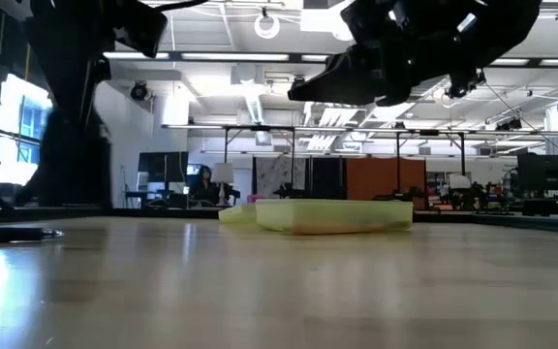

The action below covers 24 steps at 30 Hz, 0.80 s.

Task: Pick & place school supplies into a supply box
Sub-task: Put the black ballpoint pen into the supply box

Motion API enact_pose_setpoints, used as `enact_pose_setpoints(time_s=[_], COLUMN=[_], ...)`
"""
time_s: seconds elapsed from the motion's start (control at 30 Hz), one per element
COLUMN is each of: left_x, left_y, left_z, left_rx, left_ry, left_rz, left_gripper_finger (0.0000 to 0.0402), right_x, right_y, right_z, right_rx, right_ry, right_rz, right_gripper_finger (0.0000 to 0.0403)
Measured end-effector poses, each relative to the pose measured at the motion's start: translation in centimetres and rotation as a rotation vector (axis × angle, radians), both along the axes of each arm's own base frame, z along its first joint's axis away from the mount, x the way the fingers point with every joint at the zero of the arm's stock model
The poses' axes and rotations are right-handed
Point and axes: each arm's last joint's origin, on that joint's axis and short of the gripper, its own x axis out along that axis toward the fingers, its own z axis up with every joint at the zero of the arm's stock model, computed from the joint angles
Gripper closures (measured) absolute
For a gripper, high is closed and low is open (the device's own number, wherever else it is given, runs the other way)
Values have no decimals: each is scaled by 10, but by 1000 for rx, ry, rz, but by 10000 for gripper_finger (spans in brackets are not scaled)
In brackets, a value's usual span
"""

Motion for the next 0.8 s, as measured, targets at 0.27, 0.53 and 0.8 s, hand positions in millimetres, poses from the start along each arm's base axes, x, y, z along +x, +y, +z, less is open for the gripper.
enact_pose_setpoints(time_s=[0.27,0.53,0.8], left_x=[7,-2,-5], left_y=[-10,-28,-31], left_z=[-7,-8,-12], left_rx=[-69,-117,-18], left_ry=[8,48,18], left_rz=[-38,-134,-138], left_gripper_finger=[188,188,188], right_x=[0,0,0], right_y=[9,11,11], right_z=[0,0,-2], right_rx=[10,9,15], right_ry=[0,-2,17], right_rz=[27,32,30], right_gripper_finger=[347,347,348])
